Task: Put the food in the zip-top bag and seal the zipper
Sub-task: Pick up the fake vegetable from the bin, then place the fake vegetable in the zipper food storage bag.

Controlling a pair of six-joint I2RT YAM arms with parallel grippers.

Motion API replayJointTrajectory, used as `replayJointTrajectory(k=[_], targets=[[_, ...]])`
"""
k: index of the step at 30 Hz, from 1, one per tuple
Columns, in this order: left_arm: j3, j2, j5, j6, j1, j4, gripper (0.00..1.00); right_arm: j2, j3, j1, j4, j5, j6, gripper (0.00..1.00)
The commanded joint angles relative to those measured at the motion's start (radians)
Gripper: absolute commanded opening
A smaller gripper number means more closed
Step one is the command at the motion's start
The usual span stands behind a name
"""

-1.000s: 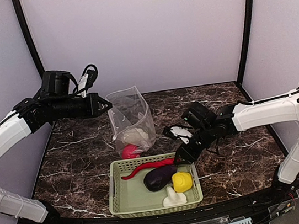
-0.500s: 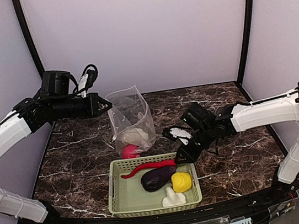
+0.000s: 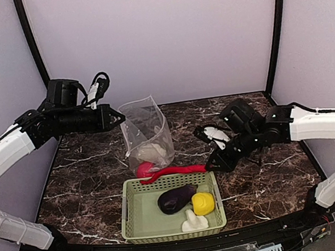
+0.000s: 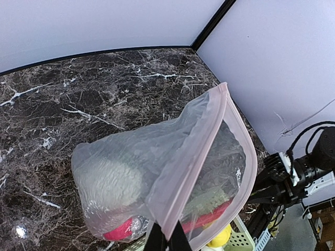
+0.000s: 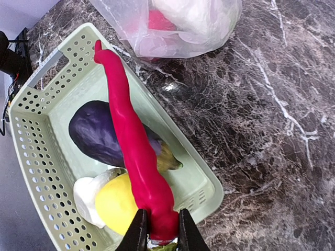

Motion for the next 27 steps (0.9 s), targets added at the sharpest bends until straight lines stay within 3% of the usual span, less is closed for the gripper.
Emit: replayJointTrajectory(k=[1,10,27], targets=[[0.015,-0.027,-0.044,0.034,0.007,-0.037,0.01,-0.110,0.067,0.020,-0.164,0.146,0.031,0.06],[0.024,-0.014,-0.007,0.049,0.006,-0.031,0.01,-0.261,0.237,0.039,-0.364,0.271,0.118,0.07],[0.031,-0.001,-0.017,0.046,-0.020,-0.028,0.01,-0.276,0.390,0.087,-0.310,0.221,0.122,0.08]])
